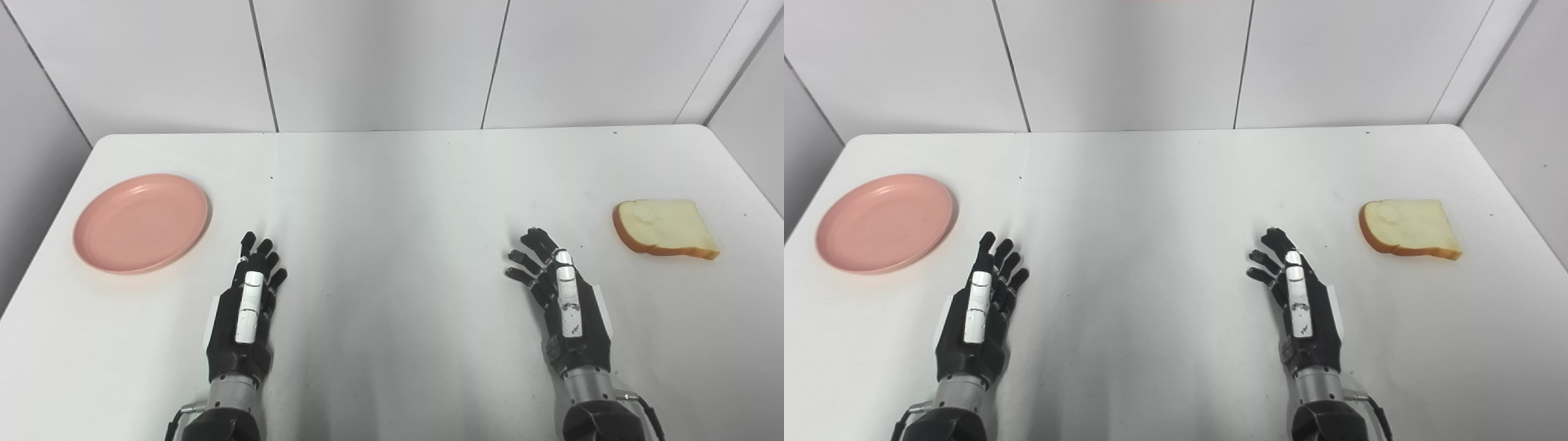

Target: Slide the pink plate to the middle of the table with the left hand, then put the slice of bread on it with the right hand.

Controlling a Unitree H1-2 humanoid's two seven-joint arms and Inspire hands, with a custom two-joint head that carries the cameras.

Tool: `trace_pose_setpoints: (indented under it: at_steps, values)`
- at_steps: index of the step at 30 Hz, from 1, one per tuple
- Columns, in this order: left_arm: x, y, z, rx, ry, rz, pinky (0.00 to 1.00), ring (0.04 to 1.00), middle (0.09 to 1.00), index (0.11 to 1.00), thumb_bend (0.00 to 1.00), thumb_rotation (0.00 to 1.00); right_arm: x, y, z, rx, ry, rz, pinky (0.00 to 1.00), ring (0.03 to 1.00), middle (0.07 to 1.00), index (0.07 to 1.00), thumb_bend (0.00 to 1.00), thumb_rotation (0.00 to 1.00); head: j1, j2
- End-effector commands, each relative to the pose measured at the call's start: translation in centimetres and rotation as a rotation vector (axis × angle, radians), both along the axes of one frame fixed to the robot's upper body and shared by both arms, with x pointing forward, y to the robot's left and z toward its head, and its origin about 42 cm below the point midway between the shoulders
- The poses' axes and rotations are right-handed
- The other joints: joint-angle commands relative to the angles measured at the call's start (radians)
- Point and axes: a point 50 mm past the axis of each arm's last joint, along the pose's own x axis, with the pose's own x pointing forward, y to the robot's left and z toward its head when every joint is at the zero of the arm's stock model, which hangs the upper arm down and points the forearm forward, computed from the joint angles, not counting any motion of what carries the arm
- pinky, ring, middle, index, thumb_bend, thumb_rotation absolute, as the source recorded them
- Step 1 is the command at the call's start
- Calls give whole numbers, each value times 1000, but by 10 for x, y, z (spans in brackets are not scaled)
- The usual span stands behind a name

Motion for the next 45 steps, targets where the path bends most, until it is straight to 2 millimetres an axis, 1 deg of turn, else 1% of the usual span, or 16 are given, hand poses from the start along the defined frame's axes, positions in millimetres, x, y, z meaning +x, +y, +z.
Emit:
trace_pose_setpoints:
  at_steps: [1,8,17,32,39,43,45]
  values:
    - [5,-3,8,6,-35,-15,947,982,977,1000,900,797,-4,1,-5,3,13,25,719,775,844,809,686,899,1,0]
    - [5,-3,8,10,-39,-18,949,981,973,1000,882,797,-5,1,-5,8,18,26,710,767,837,807,686,896,0,1]
    - [6,-3,7,12,-38,-18,949,980,972,1000,885,795,-4,1,-5,7,17,27,695,754,832,804,691,894,0,-1]
    - [6,-3,8,15,-33,-18,949,977,978,1000,904,811,-4,1,-5,11,14,37,681,735,826,809,685,893,0,-2]
    - [6,-3,7,12,-33,-16,944,973,973,1000,912,802,-4,1,-5,15,17,34,676,731,823,807,695,883,0,-2]
    - [7,-3,6,19,-36,-19,941,977,973,1000,901,804,-3,1,-6,14,17,32,675,729,821,806,700,877,0,-8]
    - [7,-3,4,14,-36,-18,939,975,971,1000,895,801,-3,0,-8,8,18,32,674,730,820,806,701,877,7,-21]
